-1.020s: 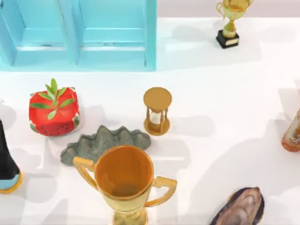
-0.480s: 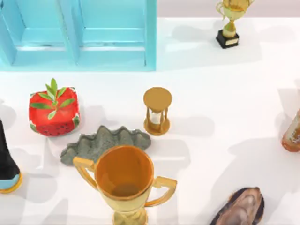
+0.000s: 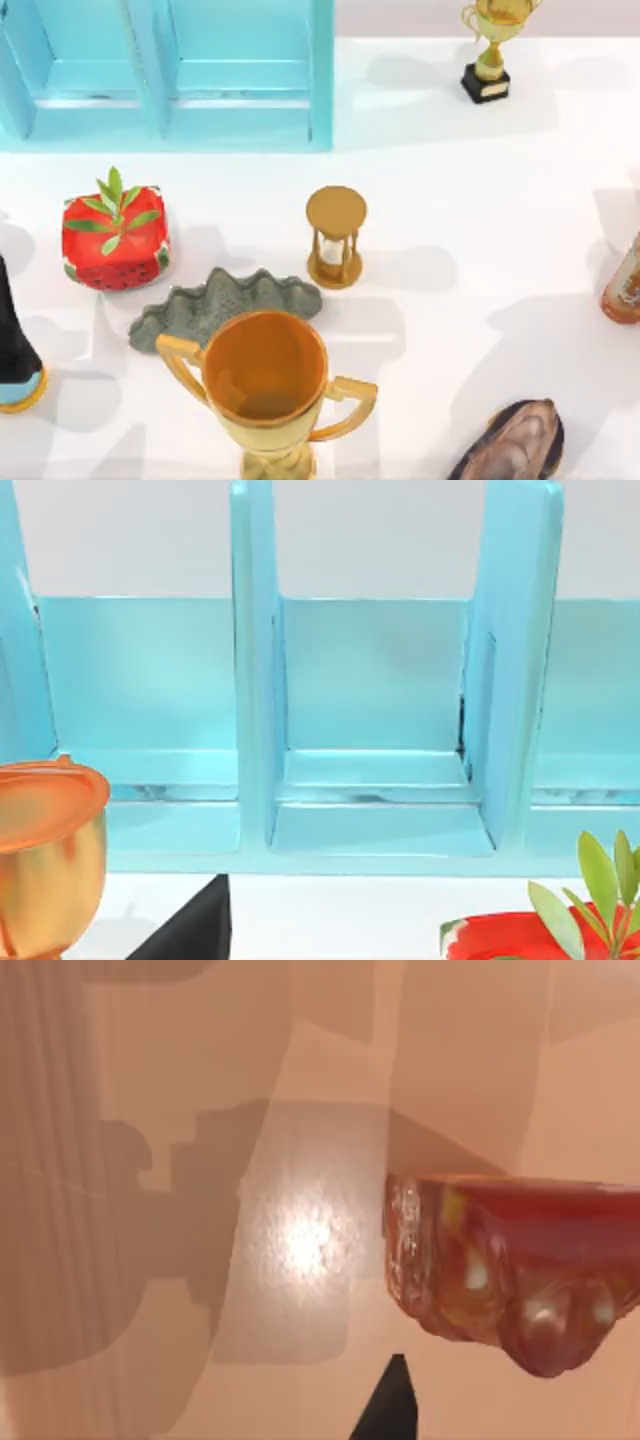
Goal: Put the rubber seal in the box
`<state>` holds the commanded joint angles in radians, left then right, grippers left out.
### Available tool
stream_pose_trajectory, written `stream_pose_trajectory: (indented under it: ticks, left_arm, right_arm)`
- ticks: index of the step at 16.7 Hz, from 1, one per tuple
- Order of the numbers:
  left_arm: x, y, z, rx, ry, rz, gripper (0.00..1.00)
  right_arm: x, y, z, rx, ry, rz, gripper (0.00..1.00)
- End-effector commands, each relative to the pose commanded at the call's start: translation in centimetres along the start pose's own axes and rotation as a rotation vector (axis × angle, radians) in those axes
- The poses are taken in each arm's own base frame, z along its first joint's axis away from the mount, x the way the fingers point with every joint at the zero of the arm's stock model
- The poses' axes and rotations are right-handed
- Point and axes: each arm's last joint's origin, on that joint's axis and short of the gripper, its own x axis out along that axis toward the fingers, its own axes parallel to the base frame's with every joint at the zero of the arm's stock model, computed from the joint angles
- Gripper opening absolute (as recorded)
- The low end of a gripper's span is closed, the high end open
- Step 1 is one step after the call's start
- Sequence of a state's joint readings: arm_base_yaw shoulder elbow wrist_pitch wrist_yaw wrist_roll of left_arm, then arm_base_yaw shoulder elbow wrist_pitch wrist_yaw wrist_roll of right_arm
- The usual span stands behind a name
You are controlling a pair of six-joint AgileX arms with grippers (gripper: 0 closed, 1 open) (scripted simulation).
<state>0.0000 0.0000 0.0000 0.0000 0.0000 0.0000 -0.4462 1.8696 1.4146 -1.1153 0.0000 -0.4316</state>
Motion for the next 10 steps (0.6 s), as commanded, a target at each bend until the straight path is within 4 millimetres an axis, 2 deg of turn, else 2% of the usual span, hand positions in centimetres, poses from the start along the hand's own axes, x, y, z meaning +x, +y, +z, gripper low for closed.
stream_pose_trajectory:
  ticks: [4, 10]
  left_arm:
    - [0.00, 0.00, 0.00, 0.000, 0.000, 0.000, 1.00]
    - [0.00, 0.00, 0.00, 0.000, 0.000, 0.000, 1.00]
  right_arm:
    - [0.00, 0.00, 0.00, 0.000, 0.000, 0.000, 0.98]
    - [0.00, 0.00, 0.00, 0.000, 0.000, 0.000, 1.00]
